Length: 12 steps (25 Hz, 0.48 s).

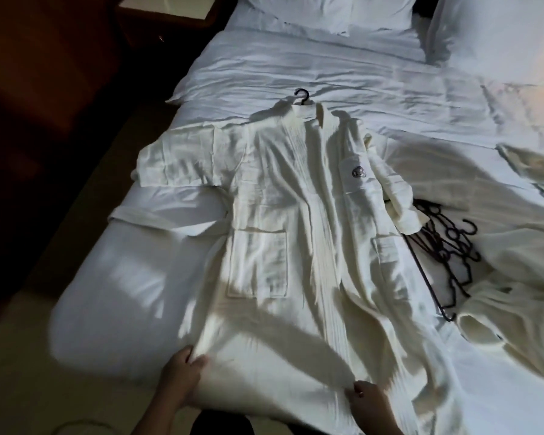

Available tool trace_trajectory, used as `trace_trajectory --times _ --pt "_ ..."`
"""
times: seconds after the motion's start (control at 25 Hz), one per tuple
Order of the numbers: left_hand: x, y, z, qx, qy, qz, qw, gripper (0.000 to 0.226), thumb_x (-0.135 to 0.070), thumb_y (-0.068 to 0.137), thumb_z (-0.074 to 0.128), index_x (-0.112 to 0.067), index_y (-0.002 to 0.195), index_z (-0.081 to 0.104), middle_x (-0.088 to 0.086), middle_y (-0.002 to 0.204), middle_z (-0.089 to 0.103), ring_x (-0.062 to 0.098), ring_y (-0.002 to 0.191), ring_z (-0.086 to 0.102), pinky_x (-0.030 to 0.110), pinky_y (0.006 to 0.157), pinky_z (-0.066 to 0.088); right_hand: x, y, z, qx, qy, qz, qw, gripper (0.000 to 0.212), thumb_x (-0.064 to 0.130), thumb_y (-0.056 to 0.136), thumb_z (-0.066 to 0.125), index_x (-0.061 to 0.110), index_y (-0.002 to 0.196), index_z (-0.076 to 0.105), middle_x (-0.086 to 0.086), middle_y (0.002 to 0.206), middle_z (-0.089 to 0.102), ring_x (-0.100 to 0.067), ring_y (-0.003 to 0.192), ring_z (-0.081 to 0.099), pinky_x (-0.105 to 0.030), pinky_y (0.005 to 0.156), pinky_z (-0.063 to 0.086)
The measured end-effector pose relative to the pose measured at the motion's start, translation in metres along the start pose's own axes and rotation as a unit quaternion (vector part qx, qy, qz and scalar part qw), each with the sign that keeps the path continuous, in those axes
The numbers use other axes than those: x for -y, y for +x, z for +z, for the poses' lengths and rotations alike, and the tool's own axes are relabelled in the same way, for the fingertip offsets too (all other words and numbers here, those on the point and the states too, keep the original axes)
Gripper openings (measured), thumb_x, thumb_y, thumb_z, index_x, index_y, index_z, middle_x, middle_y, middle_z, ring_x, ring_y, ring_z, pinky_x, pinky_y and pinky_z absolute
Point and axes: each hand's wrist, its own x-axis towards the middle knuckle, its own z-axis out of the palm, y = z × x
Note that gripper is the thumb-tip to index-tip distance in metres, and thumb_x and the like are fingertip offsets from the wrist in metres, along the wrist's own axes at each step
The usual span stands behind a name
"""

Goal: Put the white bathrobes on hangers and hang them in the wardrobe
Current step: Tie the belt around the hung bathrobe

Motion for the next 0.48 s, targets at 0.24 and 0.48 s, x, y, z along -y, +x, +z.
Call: trace_trajectory --times 0.24,0.48 --pt "-0.012 -0.053 0.033 -0.095 0.134 0.059 0.985 0.028 -0.008 0.060 0.068 -0.019 0.084 0.059 0.019 0.076 0.059 0.046 0.076 0.063 0.046 0.068 0.054 -0.014 -0.031 -0.044 -0.161 0.102 0.046 0.981 0.017 0.014 0.078 0.063 0.031 0.080 0.063 0.003 0.077 0.069 -0.026 0.074 0.067 -0.033 0.065 0.051" --pt "-0.108 -0.117 0.156 0.186 0.109 0.209 0.954 0.016 -0.039 0.086 0.056 -0.042 0.101 0.059 -0.011 0.089 0.067 -0.001 0.072 0.060 0.019 0.077 0.050 -0.082 0.001 -0.136 -0.252 0.169 0.114 0.946 0.057 0.014 0.078 0.071 0.019 0.134 0.058 -0.018 0.125 0.058 -0.042 0.115 0.055 -0.047 0.095 0.045"
